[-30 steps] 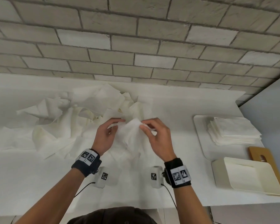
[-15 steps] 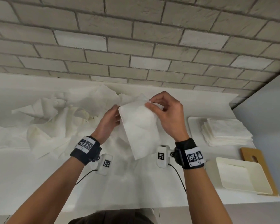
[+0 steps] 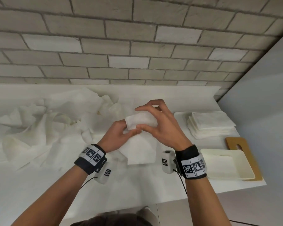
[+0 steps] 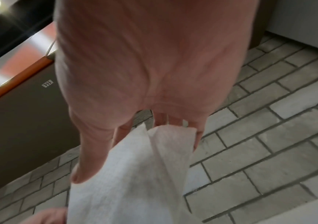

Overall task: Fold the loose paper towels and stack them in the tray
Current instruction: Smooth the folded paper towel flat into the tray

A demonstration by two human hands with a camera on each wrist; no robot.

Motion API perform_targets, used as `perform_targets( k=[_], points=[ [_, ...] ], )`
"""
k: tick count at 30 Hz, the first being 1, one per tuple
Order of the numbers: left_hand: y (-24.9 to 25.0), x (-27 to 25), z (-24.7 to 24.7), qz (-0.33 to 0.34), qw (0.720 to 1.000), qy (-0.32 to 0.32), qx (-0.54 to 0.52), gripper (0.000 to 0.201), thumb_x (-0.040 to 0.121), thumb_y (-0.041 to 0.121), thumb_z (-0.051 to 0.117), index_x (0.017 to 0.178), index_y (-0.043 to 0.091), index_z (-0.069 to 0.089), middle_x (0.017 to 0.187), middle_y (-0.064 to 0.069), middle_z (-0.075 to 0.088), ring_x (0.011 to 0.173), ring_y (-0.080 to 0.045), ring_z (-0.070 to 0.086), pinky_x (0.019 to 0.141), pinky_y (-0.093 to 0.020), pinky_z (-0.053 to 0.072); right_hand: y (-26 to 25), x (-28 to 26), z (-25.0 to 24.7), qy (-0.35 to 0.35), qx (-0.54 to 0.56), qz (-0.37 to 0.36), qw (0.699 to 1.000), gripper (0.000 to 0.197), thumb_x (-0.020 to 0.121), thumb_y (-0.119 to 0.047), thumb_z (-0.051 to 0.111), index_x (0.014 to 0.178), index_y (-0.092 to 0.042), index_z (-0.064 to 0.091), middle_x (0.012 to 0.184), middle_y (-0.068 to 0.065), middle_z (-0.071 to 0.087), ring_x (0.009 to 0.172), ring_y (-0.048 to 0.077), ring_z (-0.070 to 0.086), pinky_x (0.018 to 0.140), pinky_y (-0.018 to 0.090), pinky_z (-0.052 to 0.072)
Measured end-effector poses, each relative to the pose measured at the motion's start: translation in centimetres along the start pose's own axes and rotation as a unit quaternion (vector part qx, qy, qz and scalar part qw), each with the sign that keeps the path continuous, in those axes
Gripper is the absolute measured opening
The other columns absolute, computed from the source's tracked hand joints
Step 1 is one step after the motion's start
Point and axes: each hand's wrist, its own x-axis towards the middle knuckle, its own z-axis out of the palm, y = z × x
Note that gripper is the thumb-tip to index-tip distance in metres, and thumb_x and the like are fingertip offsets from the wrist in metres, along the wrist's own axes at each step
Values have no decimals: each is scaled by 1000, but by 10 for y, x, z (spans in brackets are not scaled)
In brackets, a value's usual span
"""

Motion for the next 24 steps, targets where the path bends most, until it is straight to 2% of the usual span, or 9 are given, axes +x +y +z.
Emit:
perform_targets(
  k=[4, 6, 10, 14, 17, 19, 21, 22, 24],
  points=[
    [13, 8, 27, 30, 997, -25, 66, 17, 100, 34, 74, 104, 18, 73, 94, 5, 71, 83, -13, 69, 77, -39, 55, 23, -18, -14, 31, 2, -22, 999, 16, 95, -48, 80, 110, -44, 74, 134, -19, 47, 122, 10, 55, 106, 42, 50],
    [22, 12, 43, 23, 997, -29, 73, 18, 98, 38, 76, 95, 20, 71, 87, 1, 65, 72, -12, 62, 68, -37, 50, 35, -29, -21, 50, 6, -39, 998, 8, 95, -43, 81, 100, -38, 79, 133, -15, 50, 126, 7, 52, 105, 42, 47],
    [43, 15, 79, 8, 998, -51, 45, 8, 91, 34, 82, 96, 31, 77, 99, 9, 73, 89, -5, 72, 78, -25, 55, 59, -57, -54, 192, 67, -15, 979, 8, 97, -28, 83, 98, -21, 79, 119, -5, 62, 110, 12, 64, 98, 27, 50],
    [56, 17, 115, -28, 999, -1, 43, 18, 93, 37, 78, 77, 43, 71, 85, 15, 67, 75, 1, 64, 66, -16, 45, 106, -118, -109, 292, 89, 124, 944, 11, 107, -33, 67, 109, -22, 64, 97, -14, 70, 86, 5, 65, 73, 17, 47],
    [58, 18, 140, -35, 995, 39, 84, 18, 95, 40, 76, 79, 35, 70, 87, 7, 69, 77, -4, 65, 66, -21, 46, 160, -172, -125, 282, 66, 204, 935, 14, 110, -27, 60, 122, -25, 53, 97, -12, 68, 69, 8, 62, 57, 26, 40],
    [60, 16, 157, -42, 994, 58, 79, 15, 96, 40, 76, 84, 31, 71, 89, 5, 72, 80, -6, 68, 68, -23, 50, 197, -203, -124, 261, 60, 254, 930, 26, 110, -19, 60, 134, -19, 50, 109, -8, 68, 85, 2, 68, 66, 26, 42],
    [61, 14, 171, -49, 994, 71, 69, 17, 95, 41, 76, 92, 24, 73, 94, 4, 75, 87, -10, 71, 74, -31, 55, 227, -229, -121, 224, 45, 309, 923, 37, 109, -15, 60, 144, -15, 46, 125, 5, 68, 115, 21, 70, 86, 30, 47],
    [61, 13, 178, -54, 994, 73, 65, 21, 94, 41, 76, 95, 20, 74, 97, 3, 76, 90, -13, 73, 77, -35, 57, 239, -239, -118, 203, 35, 336, 919, 43, 109, -12, 60, 148, -14, 43, 122, 10, 68, 116, 32, 69, 89, 35, 49],
    [62, 9, 191, -59, 994, 72, 63, 25, 93, 41, 78, 98, 17, 75, 100, 1, 77, 94, -20, 74, 81, -43, 59, 256, -255, -110, 152, 16, 372, 916, 52, 107, -5, 61, 151, -16, 37, 100, 9, 66, 92, 36, 69, 81, 43, 55]
  ],
)
